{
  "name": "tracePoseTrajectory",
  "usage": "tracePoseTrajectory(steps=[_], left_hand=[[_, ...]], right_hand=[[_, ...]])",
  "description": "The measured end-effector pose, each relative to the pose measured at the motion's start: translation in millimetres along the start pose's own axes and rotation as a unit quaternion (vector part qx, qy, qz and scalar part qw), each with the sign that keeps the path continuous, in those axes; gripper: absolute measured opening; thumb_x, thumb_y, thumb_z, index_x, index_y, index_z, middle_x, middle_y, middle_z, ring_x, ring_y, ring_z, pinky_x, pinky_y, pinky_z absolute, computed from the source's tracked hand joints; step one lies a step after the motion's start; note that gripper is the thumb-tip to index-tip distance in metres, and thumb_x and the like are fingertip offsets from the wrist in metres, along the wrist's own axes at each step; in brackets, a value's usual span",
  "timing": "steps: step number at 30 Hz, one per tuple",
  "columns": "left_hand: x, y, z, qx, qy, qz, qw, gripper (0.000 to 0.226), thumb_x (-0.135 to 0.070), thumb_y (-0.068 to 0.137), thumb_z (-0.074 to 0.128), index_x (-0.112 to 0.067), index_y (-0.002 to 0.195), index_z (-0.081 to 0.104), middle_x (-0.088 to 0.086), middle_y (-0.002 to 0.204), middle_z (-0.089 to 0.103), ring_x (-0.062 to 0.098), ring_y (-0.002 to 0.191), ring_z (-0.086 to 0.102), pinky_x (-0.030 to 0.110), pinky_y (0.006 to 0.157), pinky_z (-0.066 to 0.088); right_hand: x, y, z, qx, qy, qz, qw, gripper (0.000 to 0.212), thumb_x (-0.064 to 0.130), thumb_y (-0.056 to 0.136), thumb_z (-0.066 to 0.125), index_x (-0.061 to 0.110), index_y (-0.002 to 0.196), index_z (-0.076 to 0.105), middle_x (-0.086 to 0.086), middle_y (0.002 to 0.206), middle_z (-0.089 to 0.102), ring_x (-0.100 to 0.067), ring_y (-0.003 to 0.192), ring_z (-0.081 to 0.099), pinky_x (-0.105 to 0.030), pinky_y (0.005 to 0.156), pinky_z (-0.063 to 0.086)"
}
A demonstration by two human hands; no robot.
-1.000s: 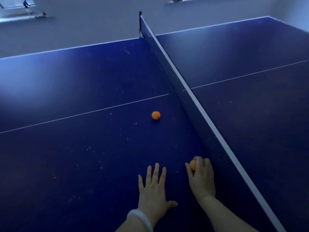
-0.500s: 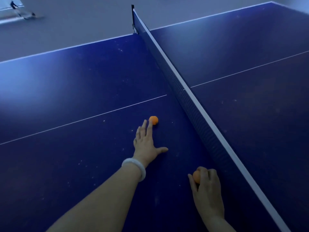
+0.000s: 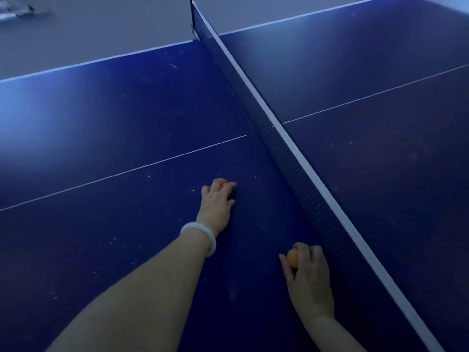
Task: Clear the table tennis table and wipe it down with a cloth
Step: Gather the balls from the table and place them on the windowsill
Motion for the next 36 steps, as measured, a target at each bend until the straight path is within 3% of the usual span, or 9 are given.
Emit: tracePoseTrajectory(steps=[5,14,18,23,28,36], left_hand=[[-9.0,-69.7,11.7,-0.020,-0.103,-0.037,0.994,0.032,-0.018,0.097,0.053,-0.032,0.126,0.053,-0.018,0.116,0.038,0.007,0.101,0.033,0.014,0.085,0.032],[-22.9,-168.3,14.1,0.067,-0.195,-0.063,0.976,0.029,-0.027,0.096,0.057,-0.044,0.118,0.053,-0.030,0.116,0.038,-0.007,0.111,0.034,0.009,0.086,0.032],[-27.1,-207.6,15.7,0.093,-0.203,-0.065,0.973,0.030,-0.027,0.095,0.057,-0.051,0.112,0.051,-0.031,0.117,0.039,-0.009,0.112,0.034,0.011,0.088,0.032],[-44.9,-242.3,16.6,0.108,-0.208,-0.099,0.967,0.032,-0.024,0.095,0.058,-0.051,0.108,0.049,-0.027,0.117,0.040,-0.001,0.108,0.040,0.016,0.089,0.033],[-109.8,-271.5,6.3,0.078,-0.267,-0.097,0.955,0.027,-0.028,0.093,0.062,-0.049,0.106,0.052,-0.020,0.111,0.048,-0.003,0.100,0.050,0.013,0.081,0.038],[-310.7,-302.2,1.3,0.076,-0.320,0.034,0.944,0.025,-0.035,0.089,0.067,-0.045,0.104,0.050,-0.018,0.105,0.052,0.001,0.092,0.055,0.014,0.070,0.042]], right_hand=[[0.6,2.0,0.3,-0.007,0.003,-0.003,1.000,0.033,0.038,0.083,0.069,0.020,0.105,0.052,0.004,0.090,0.039,-0.011,0.072,0.043,-0.027,0.063,0.048],[1.6,3.5,-6.7,0.026,0.049,0.008,0.998,0.030,0.037,0.086,0.067,0.019,0.105,0.051,0.001,0.094,0.039,-0.014,0.077,0.044,-0.028,0.065,0.044],[5.7,-3.0,-24.2,0.110,0.133,0.072,0.982,0.024,0.033,0.090,0.065,0.020,0.104,0.050,-0.001,0.101,0.042,-0.016,0.087,0.045,-0.025,0.074,0.040],[9.4,-57.9,-71.2,0.136,0.222,0.162,0.952,0.018,0.034,0.091,0.065,0.031,0.095,0.047,0.004,0.101,0.045,-0.008,0.082,0.052,-0.015,0.062,0.038],[6.2,-98.7,-145.1,0.111,0.278,0.198,0.933,0.020,0.034,0.089,0.068,0.040,0.095,0.050,0.010,0.102,0.048,-0.005,0.087,0.053,-0.015,0.066,0.037],[-74.6,-135.9,-318.8,-0.025,0.337,0.196,0.921,0.021,0.035,0.088,0.068,0.040,0.100,0.052,0.005,0.097,0.059,-0.012,0.083,0.061,-0.025,0.068,0.049]])
Point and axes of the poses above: each hand's wrist, its own y-axis towards the middle knuckle, its own z-axis out of the palm, x = y × z, the point moved 1 cm from there along y, towards the middle knuckle
